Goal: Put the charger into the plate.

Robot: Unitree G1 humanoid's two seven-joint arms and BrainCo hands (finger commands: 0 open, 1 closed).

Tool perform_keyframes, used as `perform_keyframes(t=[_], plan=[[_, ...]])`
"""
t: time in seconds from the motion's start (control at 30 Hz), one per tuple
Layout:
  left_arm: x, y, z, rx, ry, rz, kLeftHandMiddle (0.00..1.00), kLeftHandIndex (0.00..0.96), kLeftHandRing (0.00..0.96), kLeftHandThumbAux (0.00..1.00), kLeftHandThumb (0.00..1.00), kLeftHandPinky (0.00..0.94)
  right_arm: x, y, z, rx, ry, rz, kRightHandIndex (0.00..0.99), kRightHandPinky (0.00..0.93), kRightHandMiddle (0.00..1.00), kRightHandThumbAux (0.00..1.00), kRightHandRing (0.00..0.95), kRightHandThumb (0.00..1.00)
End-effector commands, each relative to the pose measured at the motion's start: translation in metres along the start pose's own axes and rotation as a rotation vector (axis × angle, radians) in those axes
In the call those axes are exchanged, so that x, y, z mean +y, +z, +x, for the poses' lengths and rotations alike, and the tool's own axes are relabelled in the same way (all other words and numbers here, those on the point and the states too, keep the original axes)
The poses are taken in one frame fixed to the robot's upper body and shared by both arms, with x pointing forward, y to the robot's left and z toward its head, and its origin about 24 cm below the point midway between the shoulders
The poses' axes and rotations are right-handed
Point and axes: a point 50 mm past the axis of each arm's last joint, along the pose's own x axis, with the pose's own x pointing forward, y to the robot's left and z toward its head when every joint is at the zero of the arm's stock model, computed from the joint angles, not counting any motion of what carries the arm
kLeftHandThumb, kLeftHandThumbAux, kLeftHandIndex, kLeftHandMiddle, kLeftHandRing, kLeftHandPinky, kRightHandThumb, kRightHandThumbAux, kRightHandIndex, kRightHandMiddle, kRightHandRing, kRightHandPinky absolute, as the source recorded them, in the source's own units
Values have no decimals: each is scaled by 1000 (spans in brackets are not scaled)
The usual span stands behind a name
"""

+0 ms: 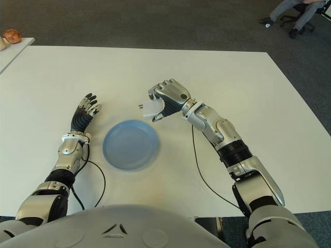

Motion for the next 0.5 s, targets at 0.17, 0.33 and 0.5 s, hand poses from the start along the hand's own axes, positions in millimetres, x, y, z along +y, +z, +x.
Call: perform_keyframes(t=[0.17,0.33,0.5], plan=[[-13,-46,-27,262,-13,-35,122,58,118,585,0,126,7,15,0,-28,60,33,442,883,887,707,885,749],[-14,-46,-27,254,-15,-42,117,56,113,586,0,118,10,22,-1,-48,93,48,441,878,883,707,882,748],[-15,-45,-27,250,-15,-43,116,53,110,585,0,113,12,28,-2,-66,135,55,441,874,876,708,876,747]])
